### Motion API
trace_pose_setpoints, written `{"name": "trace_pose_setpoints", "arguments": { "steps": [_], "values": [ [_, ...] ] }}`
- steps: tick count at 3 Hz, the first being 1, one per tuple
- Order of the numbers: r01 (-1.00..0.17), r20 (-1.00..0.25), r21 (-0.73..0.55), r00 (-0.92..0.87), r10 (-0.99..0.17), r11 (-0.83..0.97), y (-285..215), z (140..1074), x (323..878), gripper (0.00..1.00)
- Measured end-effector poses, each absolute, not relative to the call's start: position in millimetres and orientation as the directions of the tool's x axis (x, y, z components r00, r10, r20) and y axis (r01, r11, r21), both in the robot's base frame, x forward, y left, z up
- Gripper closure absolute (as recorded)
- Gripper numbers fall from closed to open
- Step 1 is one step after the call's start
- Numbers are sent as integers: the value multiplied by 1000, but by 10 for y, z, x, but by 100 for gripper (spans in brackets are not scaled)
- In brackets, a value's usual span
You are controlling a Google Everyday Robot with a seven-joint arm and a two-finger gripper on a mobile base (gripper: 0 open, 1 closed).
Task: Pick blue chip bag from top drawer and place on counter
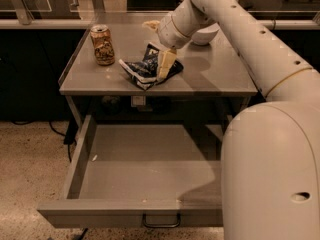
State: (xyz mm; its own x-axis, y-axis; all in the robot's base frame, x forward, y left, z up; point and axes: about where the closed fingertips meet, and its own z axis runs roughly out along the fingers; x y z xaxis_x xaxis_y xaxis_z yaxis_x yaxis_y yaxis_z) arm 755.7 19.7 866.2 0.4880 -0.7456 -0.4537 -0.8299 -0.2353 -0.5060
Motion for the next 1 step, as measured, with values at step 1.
{"name": "trace_pose_setpoints", "arguments": {
  "steps": [1],
  "values": [
    [-828,-447,-523,466,-764,-199,14,8829,7579,0]
  ]
}}
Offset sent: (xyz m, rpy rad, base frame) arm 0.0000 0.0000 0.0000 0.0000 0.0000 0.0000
